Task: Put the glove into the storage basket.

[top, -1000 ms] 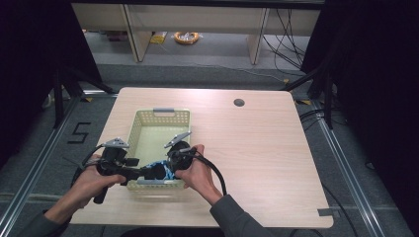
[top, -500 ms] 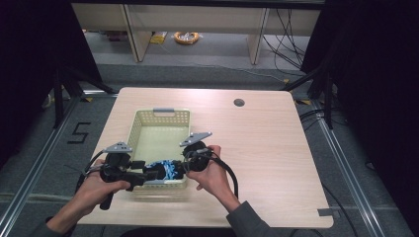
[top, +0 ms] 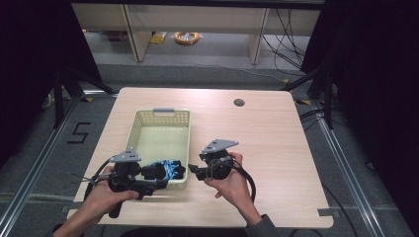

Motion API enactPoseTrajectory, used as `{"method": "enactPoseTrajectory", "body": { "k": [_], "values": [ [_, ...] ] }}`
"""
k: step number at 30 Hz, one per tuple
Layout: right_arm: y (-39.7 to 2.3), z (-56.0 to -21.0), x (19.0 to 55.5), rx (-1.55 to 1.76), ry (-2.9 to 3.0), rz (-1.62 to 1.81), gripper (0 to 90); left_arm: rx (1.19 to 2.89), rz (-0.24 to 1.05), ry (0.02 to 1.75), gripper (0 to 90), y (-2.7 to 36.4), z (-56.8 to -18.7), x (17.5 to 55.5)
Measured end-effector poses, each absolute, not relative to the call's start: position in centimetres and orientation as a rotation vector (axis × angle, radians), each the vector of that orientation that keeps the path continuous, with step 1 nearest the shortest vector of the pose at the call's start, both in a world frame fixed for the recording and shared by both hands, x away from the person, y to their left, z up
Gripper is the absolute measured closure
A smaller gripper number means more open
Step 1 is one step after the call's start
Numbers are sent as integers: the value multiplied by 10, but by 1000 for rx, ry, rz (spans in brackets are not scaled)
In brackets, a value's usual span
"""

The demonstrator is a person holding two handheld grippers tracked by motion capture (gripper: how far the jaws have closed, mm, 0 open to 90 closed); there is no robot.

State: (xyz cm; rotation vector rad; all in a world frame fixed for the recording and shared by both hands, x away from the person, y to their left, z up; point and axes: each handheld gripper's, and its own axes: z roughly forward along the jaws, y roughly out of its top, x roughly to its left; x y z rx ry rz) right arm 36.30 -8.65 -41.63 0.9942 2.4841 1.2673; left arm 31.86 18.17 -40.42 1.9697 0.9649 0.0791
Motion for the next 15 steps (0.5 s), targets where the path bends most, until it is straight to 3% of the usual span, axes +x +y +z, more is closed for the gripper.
{"method": "enactPoseTrajectory", "body": {
  "k": [15],
  "values": [
    [-115,-421,352,999,2437,1299,388,1957,72,905,268,168,-416,310]
  ]
}}
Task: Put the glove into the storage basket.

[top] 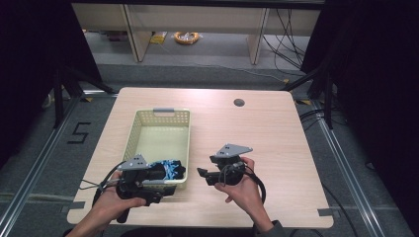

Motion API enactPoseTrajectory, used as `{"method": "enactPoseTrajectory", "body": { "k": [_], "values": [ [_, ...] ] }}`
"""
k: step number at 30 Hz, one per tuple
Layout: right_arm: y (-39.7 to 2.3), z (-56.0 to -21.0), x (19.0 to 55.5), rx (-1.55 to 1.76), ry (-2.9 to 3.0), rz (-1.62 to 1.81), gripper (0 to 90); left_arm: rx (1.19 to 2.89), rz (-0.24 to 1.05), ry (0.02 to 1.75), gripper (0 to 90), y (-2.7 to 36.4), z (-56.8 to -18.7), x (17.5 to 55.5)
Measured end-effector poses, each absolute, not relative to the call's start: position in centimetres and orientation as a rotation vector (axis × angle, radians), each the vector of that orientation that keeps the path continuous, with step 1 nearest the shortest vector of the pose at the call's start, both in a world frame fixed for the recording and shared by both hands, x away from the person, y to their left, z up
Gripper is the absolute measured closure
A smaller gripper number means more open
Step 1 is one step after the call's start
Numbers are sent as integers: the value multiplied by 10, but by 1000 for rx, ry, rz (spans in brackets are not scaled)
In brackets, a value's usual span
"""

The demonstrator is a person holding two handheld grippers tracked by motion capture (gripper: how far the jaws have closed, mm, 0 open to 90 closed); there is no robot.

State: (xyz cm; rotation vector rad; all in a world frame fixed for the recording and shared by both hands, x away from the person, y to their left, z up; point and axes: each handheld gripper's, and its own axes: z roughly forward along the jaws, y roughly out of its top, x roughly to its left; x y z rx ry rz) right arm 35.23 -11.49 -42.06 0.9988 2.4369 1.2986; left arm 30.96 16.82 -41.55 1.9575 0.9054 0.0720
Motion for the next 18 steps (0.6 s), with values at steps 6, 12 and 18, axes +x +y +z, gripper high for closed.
{"method": "enactPoseTrajectory", "body": {
  "k": [6,12,18],
  "values": [
    [-122,-424,347,1022,2437,1292,382,1955,88,894,268,166,-417,308],
    [-127,-427,345,1021,2429,1295,374,1962,107,884,268,163,-418,301],
    [-130,-433,342,1022,2434,1294,367,1965,90,858,266,159,-422,292]
  ]
}}
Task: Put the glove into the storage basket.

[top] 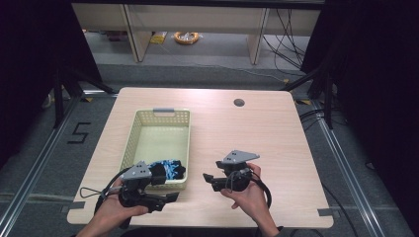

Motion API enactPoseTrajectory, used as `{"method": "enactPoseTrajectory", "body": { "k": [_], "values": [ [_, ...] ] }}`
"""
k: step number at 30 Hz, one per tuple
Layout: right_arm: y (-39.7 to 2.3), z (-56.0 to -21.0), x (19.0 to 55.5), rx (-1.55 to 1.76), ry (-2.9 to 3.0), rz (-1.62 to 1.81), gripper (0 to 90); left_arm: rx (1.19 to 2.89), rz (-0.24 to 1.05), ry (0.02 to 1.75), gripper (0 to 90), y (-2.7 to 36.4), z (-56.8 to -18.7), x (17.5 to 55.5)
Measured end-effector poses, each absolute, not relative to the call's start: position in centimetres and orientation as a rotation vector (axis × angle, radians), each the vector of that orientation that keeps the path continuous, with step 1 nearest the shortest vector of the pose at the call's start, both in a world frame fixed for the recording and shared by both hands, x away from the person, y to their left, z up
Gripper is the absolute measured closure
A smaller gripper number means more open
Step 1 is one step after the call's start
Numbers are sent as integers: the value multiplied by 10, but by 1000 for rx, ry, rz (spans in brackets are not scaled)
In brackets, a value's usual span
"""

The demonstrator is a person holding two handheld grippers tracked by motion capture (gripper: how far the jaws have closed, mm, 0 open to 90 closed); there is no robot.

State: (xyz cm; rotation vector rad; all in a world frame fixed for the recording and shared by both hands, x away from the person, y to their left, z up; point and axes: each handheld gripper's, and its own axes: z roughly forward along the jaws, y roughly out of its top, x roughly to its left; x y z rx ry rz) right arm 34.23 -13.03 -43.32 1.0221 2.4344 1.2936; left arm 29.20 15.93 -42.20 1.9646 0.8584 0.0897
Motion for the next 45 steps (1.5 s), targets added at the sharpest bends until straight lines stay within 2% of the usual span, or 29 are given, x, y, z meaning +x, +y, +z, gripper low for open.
{"method": "enactPoseTrajectory", "body": {
  "k": [9,18,28,31,45],
  "values": [
    [-137,-441,338,1028,2428,1312,355,1965,39,798,244,152,-439,280],
    [-139,-446,331,1033,2421,1330,354,1984,37,795,243,148,-451,273],
    [-142,-453,325,1029,2437,1342,352,2040,79,717,236,149,-461,269],
    [-143,-453,323,1038,2438,1339,350,1997,55,754,235,146,-464,266],
    [-148,-461,314,1040,2438,1333,340,2025,54,737,213,153,-474,264]
  ]
}}
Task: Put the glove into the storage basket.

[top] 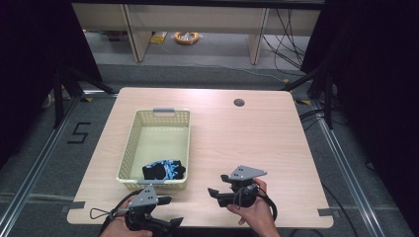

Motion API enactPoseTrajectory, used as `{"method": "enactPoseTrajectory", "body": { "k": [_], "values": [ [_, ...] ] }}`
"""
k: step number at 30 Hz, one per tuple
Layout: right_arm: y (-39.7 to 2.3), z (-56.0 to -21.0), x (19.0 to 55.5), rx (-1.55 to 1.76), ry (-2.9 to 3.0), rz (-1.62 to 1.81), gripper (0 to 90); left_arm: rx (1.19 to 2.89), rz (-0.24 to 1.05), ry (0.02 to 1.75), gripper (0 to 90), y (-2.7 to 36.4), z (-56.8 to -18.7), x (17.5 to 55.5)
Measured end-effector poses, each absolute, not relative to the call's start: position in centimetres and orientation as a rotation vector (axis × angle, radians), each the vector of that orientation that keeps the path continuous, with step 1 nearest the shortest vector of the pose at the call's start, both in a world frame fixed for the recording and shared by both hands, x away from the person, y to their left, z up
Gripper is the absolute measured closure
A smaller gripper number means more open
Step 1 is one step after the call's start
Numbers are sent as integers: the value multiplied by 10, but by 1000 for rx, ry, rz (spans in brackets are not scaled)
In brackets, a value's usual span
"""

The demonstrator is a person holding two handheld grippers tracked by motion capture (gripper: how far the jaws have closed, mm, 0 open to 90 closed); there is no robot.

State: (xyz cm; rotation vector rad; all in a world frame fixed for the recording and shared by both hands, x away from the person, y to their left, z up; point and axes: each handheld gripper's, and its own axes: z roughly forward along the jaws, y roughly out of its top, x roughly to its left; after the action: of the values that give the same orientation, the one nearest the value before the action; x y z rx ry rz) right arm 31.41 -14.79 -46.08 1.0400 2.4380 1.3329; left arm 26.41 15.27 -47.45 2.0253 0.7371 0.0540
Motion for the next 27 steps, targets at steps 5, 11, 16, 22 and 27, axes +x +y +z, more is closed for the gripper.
{"method": "enactPoseTrajectory", "body": {
  "k": [5,11,16,22,27],
  "values": [
    [-149,-464,310,1058,2459,1325,333,2017,59,743,201,155,-478,263],
    [-153,-466,307,1049,2460,1335,331,2032,79,746,197,158,-482,261],
    [-154,-469,304,1040,2462,1356,327,2025,94,760,197,159,-484,261],
    [-156,-471,297,1093,2470,1347,318,2043,100,764,197,161,-488,261],
    [-158,-474,295,1038,2471,1340,296,2067,99,775,198,163,-491,260]
  ]
}}
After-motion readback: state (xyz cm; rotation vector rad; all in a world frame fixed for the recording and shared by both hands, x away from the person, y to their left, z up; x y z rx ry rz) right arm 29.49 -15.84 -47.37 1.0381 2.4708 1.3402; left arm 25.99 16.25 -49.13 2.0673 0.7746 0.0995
